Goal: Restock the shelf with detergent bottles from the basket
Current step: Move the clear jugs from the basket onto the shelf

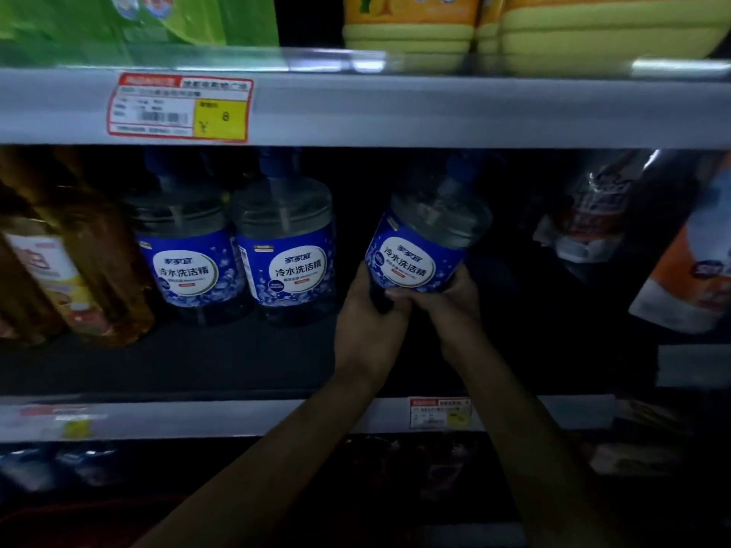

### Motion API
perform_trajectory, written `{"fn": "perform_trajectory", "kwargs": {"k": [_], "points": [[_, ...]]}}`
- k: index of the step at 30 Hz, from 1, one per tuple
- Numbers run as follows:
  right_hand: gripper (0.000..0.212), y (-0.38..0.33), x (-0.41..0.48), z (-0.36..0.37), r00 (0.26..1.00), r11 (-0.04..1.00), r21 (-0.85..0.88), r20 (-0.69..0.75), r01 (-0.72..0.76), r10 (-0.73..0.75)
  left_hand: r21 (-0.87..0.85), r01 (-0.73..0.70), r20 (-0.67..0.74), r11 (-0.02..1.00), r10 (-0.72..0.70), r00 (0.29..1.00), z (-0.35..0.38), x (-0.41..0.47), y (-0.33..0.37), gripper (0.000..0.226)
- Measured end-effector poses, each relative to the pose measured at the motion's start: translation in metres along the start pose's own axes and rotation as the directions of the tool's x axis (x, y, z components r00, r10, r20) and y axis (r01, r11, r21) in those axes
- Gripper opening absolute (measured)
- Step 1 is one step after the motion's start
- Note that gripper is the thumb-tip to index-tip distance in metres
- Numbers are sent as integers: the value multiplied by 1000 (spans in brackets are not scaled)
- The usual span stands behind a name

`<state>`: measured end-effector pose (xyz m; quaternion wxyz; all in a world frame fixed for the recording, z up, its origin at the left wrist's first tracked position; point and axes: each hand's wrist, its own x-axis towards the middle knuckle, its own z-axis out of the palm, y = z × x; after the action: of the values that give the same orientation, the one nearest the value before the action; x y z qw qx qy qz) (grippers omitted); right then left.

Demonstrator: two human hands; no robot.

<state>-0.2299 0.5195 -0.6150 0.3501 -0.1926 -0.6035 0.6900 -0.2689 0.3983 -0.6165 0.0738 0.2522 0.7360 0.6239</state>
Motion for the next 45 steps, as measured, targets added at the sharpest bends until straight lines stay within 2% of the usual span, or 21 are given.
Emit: {"fn": "perform_trajectory", "kwargs": {"k": [9,13,16,20,23,28,31,35,39,42,45], "points": [[86,10,42,3,996,996,-85,89,40,-32,30,116,71,993,-117,991,5,26,1,82],[86,14,64,3,992,979,-203,125,10,16,187,139,44,972,-150,988,7,36,-6,87],[80,17,73,7,986,966,-257,159,-11,54,237,153,10,959,-160,987,5,41,-9,90],[69,18,81,11,976,961,-276,214,31,30,268,187,2,945,-194,981,8,44,-2,95],[70,16,84,13,971,959,-284,230,11,57,312,199,-18,929,-204,979,11,47,-2,88],[69,12,87,9,961,944,-328,252,-25,113,360,200,3,911,-215,977,12,51,-3,92],[71,17,81,8,981,933,-359,179,-1,70,390,187,29,901,-216,976,10,48,-1,95],[85,21,69,5,998,871,-491,39,-17,42,382,189,53,904,-226,973,5,45,-1,90],[96,12,55,-3,999,815,-577,2,-40,51,376,191,52,907,-226,973,-1,41,-2,72],[87,8,40,-8,998,741,-672,49,7,34,411,157,89,898,-211,973,-7,31,2,61],[75,0,23,-10,991,607,-785,132,124,-32,452,89,116,888,-157,981,-13,22,2,79]]}}
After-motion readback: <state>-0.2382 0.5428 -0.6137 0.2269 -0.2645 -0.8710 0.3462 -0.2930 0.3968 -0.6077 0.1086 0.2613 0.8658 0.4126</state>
